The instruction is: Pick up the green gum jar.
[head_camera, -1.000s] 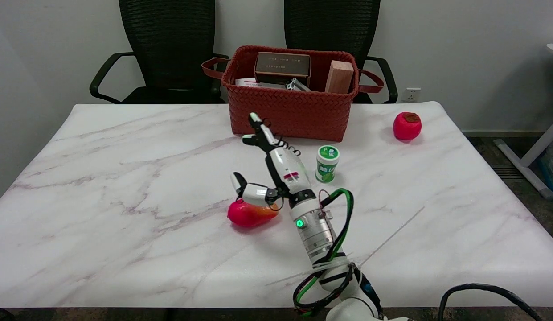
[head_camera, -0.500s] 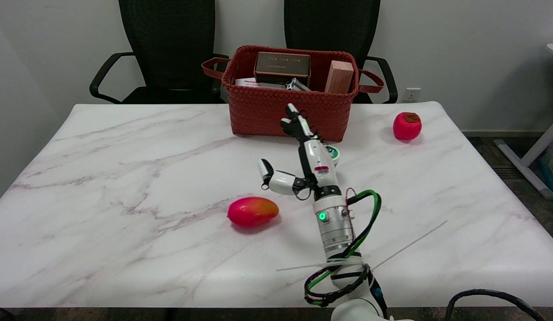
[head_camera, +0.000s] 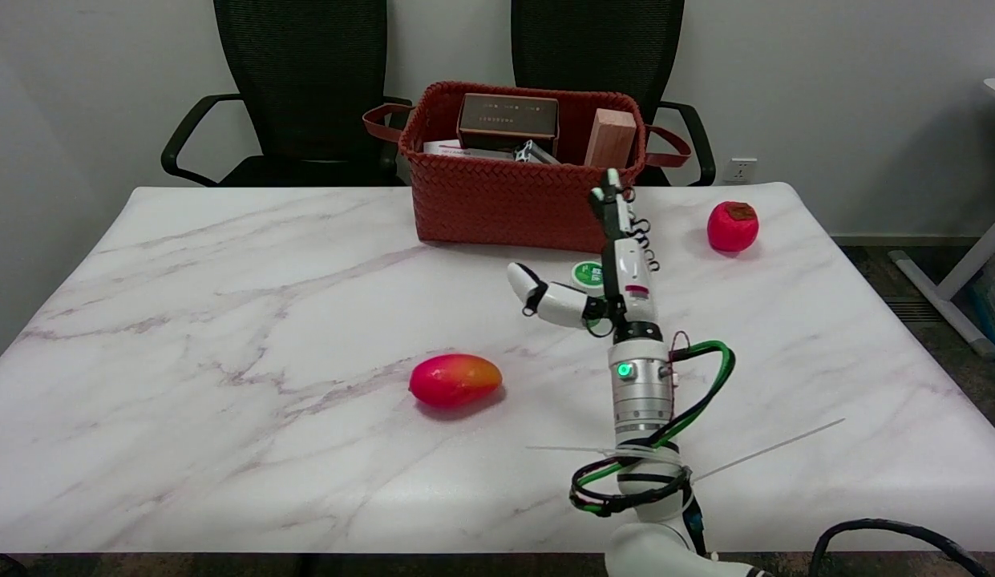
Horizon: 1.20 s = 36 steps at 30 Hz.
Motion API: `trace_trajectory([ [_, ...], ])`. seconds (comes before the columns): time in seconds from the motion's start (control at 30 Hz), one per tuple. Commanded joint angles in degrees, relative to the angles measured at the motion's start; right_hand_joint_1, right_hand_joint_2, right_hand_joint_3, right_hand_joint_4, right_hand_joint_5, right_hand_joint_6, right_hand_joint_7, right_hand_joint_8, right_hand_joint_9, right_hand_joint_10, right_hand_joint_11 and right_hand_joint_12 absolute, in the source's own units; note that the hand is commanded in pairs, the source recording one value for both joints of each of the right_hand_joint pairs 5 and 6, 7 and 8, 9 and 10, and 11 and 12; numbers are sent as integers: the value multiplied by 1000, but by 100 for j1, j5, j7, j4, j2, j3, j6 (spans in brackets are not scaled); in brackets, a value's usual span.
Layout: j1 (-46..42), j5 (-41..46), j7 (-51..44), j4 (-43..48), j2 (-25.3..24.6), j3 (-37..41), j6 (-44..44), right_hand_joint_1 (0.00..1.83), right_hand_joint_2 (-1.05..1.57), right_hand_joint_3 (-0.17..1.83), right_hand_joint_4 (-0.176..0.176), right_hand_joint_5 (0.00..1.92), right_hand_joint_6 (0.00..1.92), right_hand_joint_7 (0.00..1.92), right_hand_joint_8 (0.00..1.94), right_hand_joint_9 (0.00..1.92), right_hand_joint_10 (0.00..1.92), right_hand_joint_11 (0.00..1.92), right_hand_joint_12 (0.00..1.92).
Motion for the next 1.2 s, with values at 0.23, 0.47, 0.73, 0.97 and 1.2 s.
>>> trace_trajectory([
  [0.23,427,1400,932,-493,151,170,-169,913,366,124,0,0,0,0,0,24,24,0,0],
  [0.47,674,1404,1364,-1095,122,178,-269,912,375,69,0,0,0,0,0,9,9,0,0],
  [0.73,822,1555,1578,-1452,127,188,-403,912,401,49,0,0,0,0,0,39,39,0,0],
  [0.97,806,1740,1578,-1555,151,173,-453,978,418,-8,0,0,0,0,0,47,47,0,0],
  [1.2,822,1747,1578,-1616,159,218,-766,1058,453,37,0,0,0,0,0,44,44,0,0],
])
